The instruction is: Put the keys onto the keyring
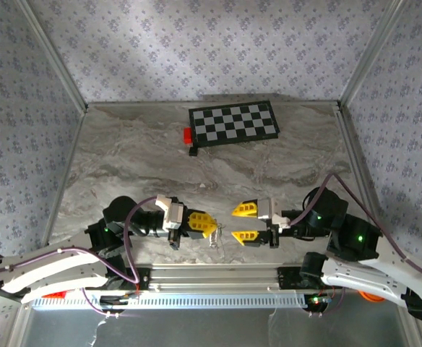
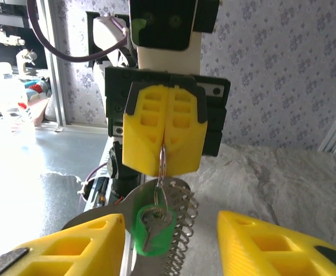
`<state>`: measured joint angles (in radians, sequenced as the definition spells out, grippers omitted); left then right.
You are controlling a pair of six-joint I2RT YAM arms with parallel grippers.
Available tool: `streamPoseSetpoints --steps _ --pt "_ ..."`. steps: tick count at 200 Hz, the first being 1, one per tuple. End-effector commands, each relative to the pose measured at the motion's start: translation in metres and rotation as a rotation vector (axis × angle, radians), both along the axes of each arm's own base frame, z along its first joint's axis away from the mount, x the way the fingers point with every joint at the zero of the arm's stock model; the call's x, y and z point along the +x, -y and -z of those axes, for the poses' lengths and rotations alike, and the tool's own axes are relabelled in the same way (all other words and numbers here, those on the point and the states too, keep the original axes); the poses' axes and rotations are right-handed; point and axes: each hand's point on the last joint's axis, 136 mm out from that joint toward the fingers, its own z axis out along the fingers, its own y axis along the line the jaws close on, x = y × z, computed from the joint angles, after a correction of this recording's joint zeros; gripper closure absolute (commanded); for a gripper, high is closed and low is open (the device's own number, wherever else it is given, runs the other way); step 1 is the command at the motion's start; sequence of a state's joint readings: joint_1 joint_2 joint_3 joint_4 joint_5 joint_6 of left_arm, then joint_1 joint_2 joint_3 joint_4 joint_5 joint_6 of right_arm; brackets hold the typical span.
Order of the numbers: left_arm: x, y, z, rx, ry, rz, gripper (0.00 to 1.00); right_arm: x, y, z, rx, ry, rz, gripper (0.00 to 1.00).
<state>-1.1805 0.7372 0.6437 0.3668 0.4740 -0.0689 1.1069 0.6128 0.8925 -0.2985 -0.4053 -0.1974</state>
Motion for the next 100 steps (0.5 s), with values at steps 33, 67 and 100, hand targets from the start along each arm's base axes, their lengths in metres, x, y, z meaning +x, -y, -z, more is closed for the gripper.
streamPoseSetpoints --steps 33,67,100 --pt "-0.002 -0.002 -0.019 -0.069 0.034 -0.002 1.0 -0.012 -0.01 -0.01 0.033 -0.009 -0.085 0.62" --pt "-0.002 -0.002 -0.017 -0.067 0.034 -0.001 1.0 -0.011 -0.013 -0.008 0.027 -0.009 -0.079 0.64" --pt "-0.002 -0.001 -0.016 -0.064 0.035 0.0 1.0 -0.008 -0.018 -0.005 0.027 -0.012 -0.07 0.68"
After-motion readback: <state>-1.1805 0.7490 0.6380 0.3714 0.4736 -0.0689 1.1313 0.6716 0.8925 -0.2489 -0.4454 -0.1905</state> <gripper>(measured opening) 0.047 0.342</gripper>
